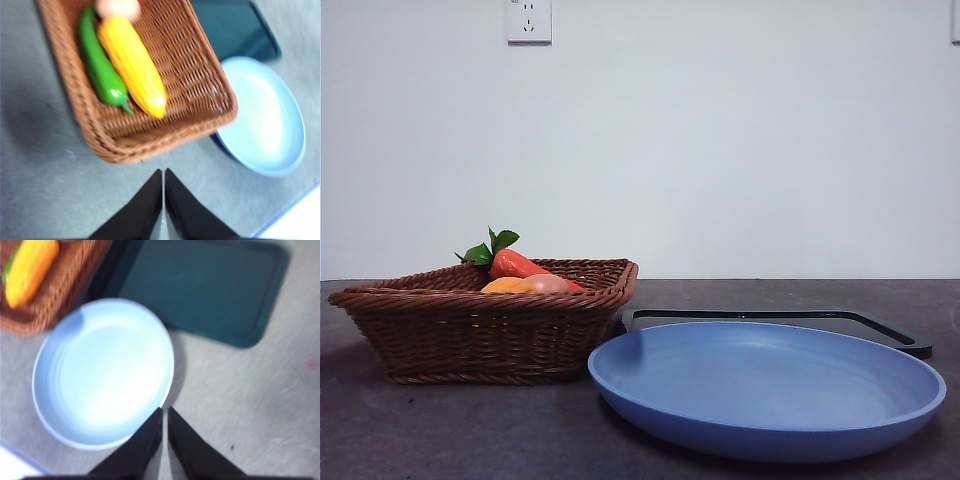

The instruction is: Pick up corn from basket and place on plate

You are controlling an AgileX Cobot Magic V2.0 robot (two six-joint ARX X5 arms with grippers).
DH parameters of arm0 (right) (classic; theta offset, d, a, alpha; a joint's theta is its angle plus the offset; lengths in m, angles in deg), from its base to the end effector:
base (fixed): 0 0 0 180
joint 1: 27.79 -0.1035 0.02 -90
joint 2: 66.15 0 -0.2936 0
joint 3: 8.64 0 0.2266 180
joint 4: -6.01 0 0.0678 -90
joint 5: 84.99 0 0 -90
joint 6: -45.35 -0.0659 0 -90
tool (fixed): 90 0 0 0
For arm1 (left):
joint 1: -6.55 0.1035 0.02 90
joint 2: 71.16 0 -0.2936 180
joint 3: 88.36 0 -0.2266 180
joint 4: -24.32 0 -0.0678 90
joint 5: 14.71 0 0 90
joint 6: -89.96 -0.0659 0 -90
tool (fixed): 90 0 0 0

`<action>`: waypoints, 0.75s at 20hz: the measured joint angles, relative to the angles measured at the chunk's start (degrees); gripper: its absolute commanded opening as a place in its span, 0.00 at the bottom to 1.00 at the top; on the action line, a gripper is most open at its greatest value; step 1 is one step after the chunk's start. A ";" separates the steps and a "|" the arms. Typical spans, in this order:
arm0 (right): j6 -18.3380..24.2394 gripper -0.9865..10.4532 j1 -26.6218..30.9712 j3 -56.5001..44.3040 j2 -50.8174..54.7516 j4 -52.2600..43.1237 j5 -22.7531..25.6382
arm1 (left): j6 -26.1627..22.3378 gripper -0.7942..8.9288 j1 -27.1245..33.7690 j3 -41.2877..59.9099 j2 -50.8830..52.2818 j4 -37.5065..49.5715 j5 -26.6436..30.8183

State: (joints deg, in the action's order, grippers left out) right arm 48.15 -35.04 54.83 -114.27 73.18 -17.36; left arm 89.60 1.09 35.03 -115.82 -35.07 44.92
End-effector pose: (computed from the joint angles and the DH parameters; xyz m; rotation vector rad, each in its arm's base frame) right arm 0.1180 0.0403 0.2809 0.0757 0.8937 0.5027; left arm 0.1135 -0.0443 0.2650 -0.1756 0.8193 -0.5913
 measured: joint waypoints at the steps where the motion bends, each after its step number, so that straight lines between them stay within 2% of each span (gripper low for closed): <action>1: 0.07 0.09 -0.63 0.00 -0.83 -0.02 0.00 | -0.48 0.09 -0.50 0.00 -0.11 0.02 -0.02; 5: 0.37 0.09 -1.44 0.00 -3.43 -0.22 -0.02 | -1.27 0.13 -1.01 0.00 -0.17 0.04 0.00; 7: 0.39 0.14 -1.44 0.00 -3.63 -0.50 -0.07 | -1.27 0.29 -1.01 0.00 -0.17 0.11 0.00; 9: 0.37 0.29 -1.44 0.00 -3.72 -0.90 -0.20 | -1.25 0.46 -1.01 0.00 -0.17 0.83 0.00; 10: 0.26 0.33 -1.44 0.00 -3.76 -1.18 -0.20 | -1.20 0.47 -1.01 0.00 -0.17 1.40 0.00; 15: -3.41 0.33 -2.03 0.02 -6.25 -7.08 -1.57 | -0.50 0.47 -1.01 0.00 -0.17 2.38 0.00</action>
State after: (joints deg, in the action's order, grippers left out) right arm 44.75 -37.07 54.85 -120.52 66.10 -18.94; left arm 89.10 0.09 35.03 -116.00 -32.69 44.92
